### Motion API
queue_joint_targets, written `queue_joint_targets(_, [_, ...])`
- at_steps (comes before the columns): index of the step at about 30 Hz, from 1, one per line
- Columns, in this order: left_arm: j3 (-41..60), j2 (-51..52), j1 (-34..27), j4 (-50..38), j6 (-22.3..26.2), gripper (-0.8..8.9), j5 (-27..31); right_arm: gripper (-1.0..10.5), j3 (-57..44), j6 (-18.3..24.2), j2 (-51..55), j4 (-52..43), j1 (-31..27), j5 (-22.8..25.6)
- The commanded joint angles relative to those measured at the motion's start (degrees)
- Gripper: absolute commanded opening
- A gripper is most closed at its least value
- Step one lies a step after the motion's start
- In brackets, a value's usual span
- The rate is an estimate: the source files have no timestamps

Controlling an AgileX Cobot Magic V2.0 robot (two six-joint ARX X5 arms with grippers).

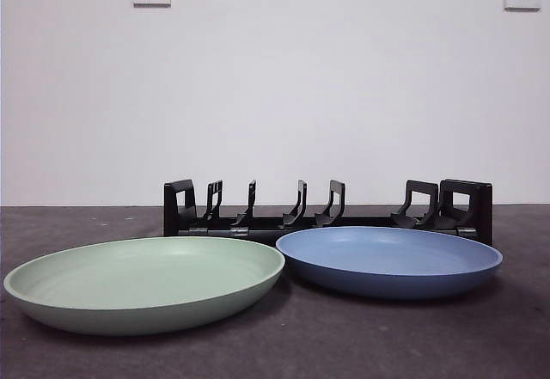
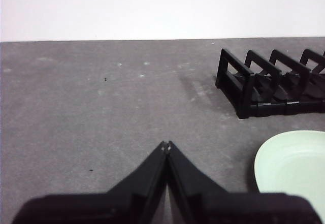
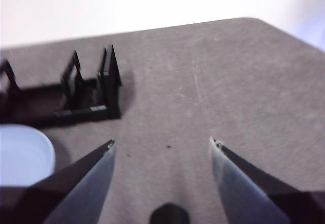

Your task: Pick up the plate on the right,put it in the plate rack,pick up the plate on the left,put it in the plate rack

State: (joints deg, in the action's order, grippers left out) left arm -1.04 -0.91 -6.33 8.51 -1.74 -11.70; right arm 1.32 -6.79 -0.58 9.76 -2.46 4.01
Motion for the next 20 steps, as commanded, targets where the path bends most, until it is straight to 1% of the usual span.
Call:
queue_joint_targets(1, [0.42,-0.02,-0.11,-0.44,-2.73,-0.06,-0.66,3.1,-0.50,-7.67,0.04,-2.97,0.15,-0.22])
queue_joint_targets(2, [0.26,-0.02,-0.11,-0.42,-2.84,-0.06,-0.87,3.1,-0.42,-8.24,0.04,-3.91,0.15,-0.20])
queue_joint_targets(5, [-0.50,-0.02,-0.11,-0.39,-3.19,-0.06,-0.96,3.1,0.52,-8.17,0.04,-4.61,0.15,0.26])
queue_joint_targets(8, [-1.73,-0.02,-0.11,-0.39,-3.21,-0.06,-0.92,3.1,2.32,-8.31,0.04,-2.58,0.15,5.42])
queue_joint_targets(10, [-2.71,-0.02,-0.11,-0.39,-3.23,-0.06,-0.94,3.1,3.43,-8.28,0.04,-1.75,0.15,6.71])
queue_joint_targets(12, [-3.85,-0.02,-0.11,-0.37,-3.30,-0.06,-0.92,3.1,4.76,-8.70,0.04,-1.55,0.15,5.84])
queue_joint_targets(15, [-5.57,-0.61,-0.11,-0.24,-5.42,-0.06,-0.96,3.1,7.32,-11.80,-0.33,-1.73,0.17,3.23])
queue_joint_targets(16, [-6.21,-0.94,-0.11,-0.15,-6.16,-0.06,-0.98,2.9,8.17,-12.44,-0.72,-1.86,0.20,2.99])
queue_joint_targets(17, [-7.02,-1.53,-0.11,-0.13,-6.97,-0.06,-0.98,2.2,9.29,-12.72,-1.20,-1.90,0.20,2.27])
queue_joint_targets(18, [-7.72,-2.10,-0.11,-0.20,-7.34,-0.06,-1.18,1.3,10.49,-12.50,-1.84,-2.03,0.20,0.90])
queue_joint_targets(20, [-9.68,-3.69,-0.11,-0.17,-7.43,-0.06,-2.21,-0.3,13.00,-12.46,-3.34,-2.10,0.20,-1.81])
